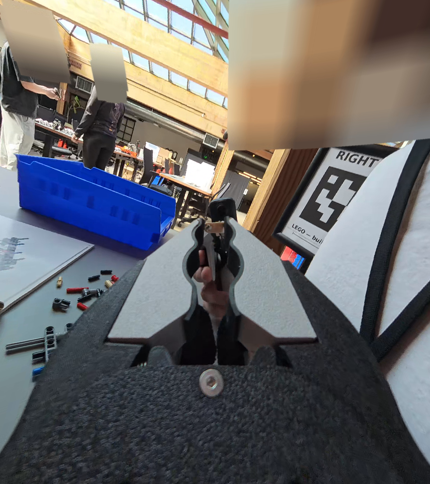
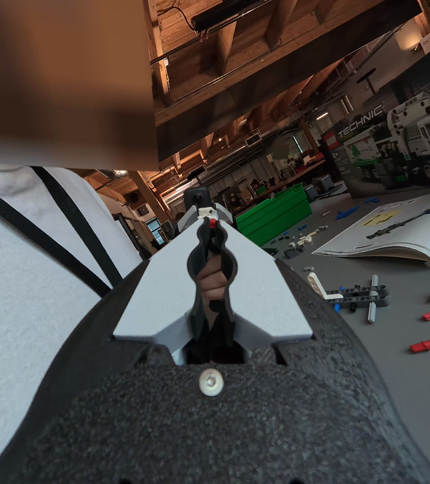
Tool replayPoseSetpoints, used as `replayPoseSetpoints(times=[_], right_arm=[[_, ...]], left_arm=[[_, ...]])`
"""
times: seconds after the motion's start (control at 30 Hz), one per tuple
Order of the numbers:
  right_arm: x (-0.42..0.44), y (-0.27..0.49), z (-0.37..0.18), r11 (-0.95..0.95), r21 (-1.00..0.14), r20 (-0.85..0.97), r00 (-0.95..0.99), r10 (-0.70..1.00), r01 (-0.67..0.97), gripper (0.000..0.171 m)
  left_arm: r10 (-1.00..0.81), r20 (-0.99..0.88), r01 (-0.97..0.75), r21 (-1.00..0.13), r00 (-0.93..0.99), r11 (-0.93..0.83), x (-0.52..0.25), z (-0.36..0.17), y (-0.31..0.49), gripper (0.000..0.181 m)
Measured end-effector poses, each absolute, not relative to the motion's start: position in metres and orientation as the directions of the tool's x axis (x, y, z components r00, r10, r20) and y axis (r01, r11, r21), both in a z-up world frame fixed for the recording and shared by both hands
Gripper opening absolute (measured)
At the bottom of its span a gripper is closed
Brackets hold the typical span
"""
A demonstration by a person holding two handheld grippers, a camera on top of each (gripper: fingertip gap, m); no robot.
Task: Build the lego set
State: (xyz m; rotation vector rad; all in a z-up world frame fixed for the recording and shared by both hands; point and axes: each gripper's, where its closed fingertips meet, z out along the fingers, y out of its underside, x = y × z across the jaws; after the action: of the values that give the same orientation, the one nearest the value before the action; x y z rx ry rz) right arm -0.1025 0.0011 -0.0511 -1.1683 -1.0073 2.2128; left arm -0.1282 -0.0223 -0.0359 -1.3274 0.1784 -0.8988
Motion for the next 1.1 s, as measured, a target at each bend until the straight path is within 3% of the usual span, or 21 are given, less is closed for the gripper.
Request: replayPoseSetpoints(times=[0.3,0.57,0.67,0.83,1.1], right_arm=[[-0.116,-0.022,-0.039,-0.640,-0.767,-0.494,-0.598,0.631,-0.042,0.000],[-0.112,-0.025,-0.039,-0.618,-0.785,-0.478,-0.595,0.646,-0.041,0.000],[-0.109,-0.025,-0.046,-0.567,-0.823,-0.455,-0.582,0.674,-0.014,0.001],[-0.105,-0.027,-0.073,-0.347,-0.931,-0.350,-0.537,0.768,0.111,0.000],[-0.114,0.002,-0.082,-0.383,-0.918,-0.391,-0.403,0.827,0.104,0.000]], left_arm=[[-0.687,0.394,0.564,-0.825,0.611,0.029,-0.136,-0.023,-0.036,0.012],[-0.685,0.361,0.470,-0.882,0.633,-0.031,-0.132,-0.034,-0.041,0.012],[-0.682,0.309,0.330,-0.938,0.663,-0.104,-0.127,-0.048,-0.043,0.012],[-0.666,0.078,-0.062,-0.981,0.741,-0.184,-0.123,-0.081,-0.046,0.013],[-0.377,-0.487,-0.558,-0.823,0.788,-0.104,-0.157,-0.096,-0.014,0.013]])
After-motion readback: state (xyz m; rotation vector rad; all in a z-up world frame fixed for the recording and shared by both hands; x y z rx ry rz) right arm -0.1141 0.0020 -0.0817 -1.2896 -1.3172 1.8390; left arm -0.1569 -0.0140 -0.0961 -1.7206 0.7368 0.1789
